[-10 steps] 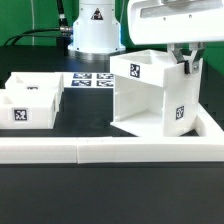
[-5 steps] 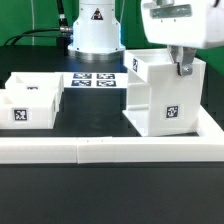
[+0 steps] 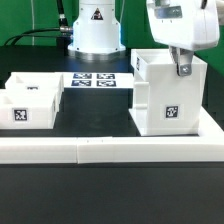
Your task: Assemble drawer
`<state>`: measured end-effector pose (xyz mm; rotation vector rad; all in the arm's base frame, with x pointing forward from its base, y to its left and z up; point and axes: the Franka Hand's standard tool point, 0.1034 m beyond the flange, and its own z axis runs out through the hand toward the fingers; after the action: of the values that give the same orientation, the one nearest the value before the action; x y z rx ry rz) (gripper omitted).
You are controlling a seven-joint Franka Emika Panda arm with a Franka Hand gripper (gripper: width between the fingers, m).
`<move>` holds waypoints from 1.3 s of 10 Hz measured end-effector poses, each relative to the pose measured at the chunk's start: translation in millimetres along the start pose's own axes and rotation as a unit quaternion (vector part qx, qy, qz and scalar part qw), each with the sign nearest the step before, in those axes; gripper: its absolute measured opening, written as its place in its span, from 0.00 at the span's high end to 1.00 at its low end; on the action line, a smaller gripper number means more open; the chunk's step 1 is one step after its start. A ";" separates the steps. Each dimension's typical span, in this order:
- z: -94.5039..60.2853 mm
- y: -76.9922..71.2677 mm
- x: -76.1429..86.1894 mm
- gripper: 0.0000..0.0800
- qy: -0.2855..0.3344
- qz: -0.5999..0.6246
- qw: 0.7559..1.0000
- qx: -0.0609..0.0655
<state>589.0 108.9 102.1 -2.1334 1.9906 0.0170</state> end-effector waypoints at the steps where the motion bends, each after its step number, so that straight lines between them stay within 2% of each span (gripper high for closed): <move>1: 0.8 -6.3 0.6 0.94 0.000 0.001 1.000 0.003; 7: 7.9 -62.3 5.8 0.94 -0.006 0.010 1.000 0.015; 9: 7.9 -62.1 5.9 0.94 -0.008 0.009 1.000 0.009; 11: 8.1 -61.8 5.7 0.94 -0.008 0.007 1.000 0.009; 13: 8.5 -61.2 5.1 0.64 -0.008 0.003 1.000 0.008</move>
Offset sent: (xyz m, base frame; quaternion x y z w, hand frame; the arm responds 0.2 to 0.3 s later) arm 0.0473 -0.0077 -0.0070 0.0009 0.0071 0.0419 0.9991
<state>651.1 108.8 102.5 -2.1106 1.9818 0.0181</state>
